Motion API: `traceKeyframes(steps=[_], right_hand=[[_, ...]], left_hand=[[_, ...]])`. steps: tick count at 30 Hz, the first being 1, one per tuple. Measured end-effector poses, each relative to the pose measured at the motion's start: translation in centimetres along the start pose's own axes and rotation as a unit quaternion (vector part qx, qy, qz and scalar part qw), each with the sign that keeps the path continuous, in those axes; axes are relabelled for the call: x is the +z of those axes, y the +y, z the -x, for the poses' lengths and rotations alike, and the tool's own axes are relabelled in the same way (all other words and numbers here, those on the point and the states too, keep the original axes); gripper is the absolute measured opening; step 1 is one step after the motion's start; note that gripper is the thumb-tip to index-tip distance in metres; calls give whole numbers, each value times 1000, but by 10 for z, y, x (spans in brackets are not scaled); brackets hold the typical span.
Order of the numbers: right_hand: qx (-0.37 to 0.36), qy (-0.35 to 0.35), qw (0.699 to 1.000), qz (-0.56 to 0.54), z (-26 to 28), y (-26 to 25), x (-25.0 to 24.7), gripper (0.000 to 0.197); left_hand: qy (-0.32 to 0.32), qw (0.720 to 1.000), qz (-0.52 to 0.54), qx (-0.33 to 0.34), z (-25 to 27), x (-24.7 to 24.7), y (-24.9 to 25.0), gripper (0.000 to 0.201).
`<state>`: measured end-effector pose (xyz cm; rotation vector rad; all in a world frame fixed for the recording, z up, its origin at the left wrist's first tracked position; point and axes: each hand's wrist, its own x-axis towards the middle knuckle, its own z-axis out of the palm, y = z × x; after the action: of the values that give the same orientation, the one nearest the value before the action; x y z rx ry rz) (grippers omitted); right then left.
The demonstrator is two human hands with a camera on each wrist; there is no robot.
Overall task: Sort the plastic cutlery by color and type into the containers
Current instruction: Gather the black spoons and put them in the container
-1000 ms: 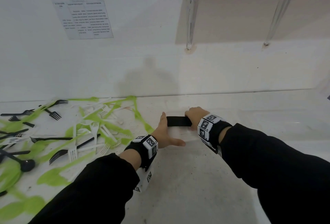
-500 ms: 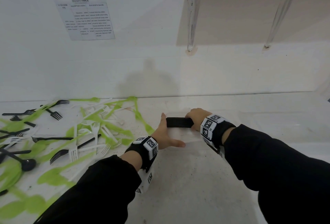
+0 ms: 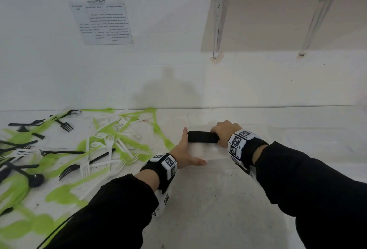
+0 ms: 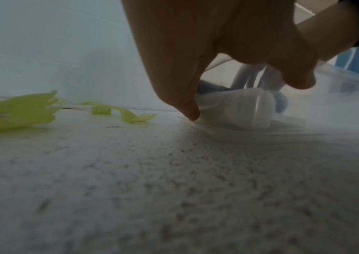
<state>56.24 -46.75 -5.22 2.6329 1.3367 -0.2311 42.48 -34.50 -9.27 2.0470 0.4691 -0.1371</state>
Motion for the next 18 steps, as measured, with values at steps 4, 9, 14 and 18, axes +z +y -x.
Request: traceKeyframes(steps=[4,9,14,18], right_hand=[[-28,-5,1000,2,7,7,-2,49],[-25,-57,996,56,11,15,-4,74],[-27,-41,997,57,14,15,-5,68],[-45,-27,998,36,16,11,-3,29]], left_hand=[[1,1000,4,1,-2,1,-3,131],[3,1000,6,0,-3,1,-5,130],[6,1000,6,0,-4,2,-8,129],[3,1000,11,4,-7,2,-10,131]])
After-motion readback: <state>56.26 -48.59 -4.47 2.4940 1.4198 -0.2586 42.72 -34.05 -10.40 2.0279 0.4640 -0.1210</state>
